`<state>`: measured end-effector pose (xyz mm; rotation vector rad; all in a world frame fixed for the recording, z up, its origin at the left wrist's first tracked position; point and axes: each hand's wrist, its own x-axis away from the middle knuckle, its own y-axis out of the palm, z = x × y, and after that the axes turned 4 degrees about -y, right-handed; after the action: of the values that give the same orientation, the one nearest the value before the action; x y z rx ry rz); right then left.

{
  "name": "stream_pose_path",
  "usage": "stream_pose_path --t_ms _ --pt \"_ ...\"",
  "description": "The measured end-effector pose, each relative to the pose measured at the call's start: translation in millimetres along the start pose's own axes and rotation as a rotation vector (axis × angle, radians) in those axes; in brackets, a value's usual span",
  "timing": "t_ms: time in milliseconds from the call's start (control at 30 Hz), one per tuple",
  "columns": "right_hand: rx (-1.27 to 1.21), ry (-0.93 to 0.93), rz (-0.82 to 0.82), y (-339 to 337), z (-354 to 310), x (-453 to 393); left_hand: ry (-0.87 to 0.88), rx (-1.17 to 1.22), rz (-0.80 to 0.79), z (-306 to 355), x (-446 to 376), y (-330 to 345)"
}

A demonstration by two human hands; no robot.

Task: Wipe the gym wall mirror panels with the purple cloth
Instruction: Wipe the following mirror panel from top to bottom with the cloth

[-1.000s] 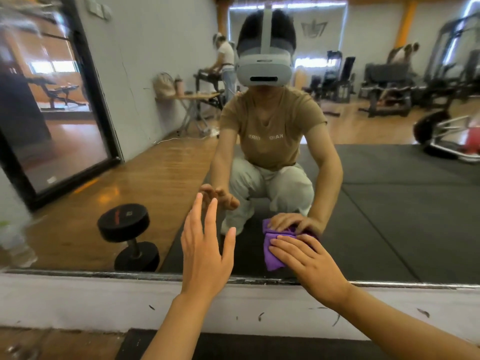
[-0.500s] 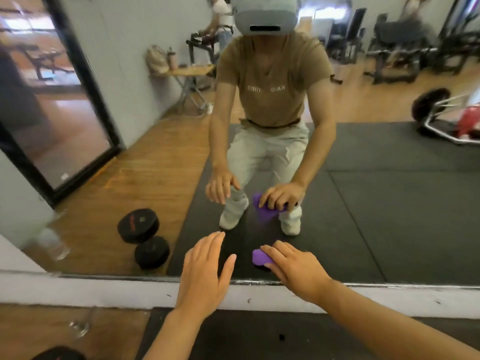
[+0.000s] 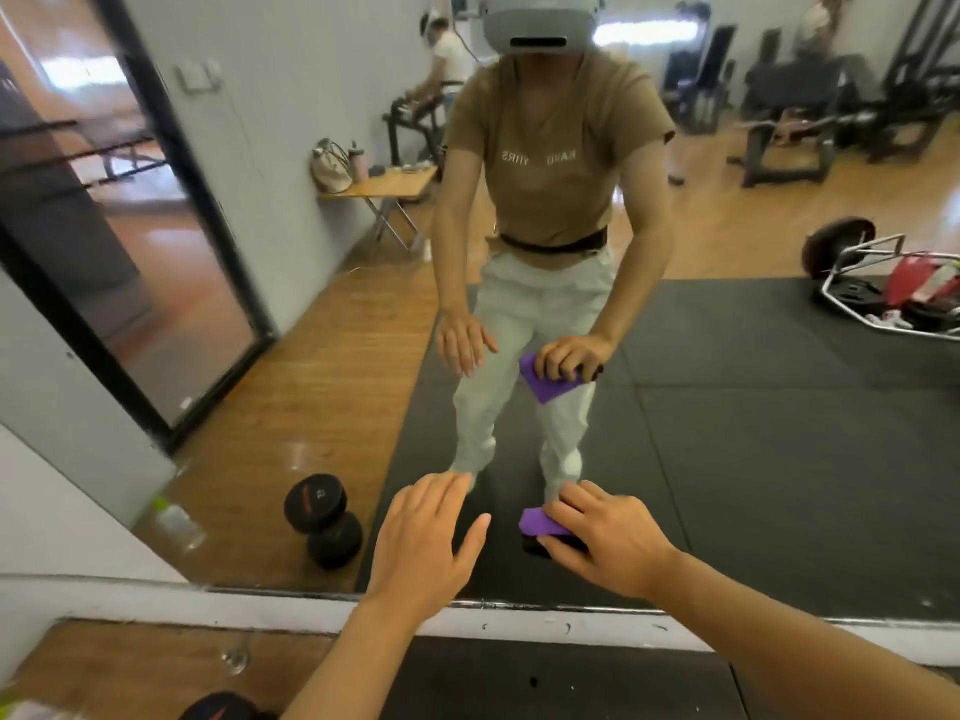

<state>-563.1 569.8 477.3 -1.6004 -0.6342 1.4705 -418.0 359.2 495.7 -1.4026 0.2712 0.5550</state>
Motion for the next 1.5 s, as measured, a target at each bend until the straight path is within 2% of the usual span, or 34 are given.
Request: stream_pose_path --t_ms 233,467,733,933,1133,1500 --pt "0.090 -0.046 0.061 -105 38 -18 0.100 -0.045 0.029 55 -42 -61" --pt "0.207 -0.039 0.063 -171 54 1 0.211 -0.028 0.017 92 -70 -85" --pt "0.382 0.081 0.068 -231 43 30 0.385 0.086 0.094 128 -103 -93" --pt "0.480 0.140 0.100 -279 63 33 0.471 0.128 0.184 168 -140 -114" --pt "0.545 0.132 0.216 -324 97 28 0.485 0.115 0.265 215 -180 -133" --pt "0.545 -0.030 0.312 -434 190 13 0.391 0.044 0.476 319 -264 -176"
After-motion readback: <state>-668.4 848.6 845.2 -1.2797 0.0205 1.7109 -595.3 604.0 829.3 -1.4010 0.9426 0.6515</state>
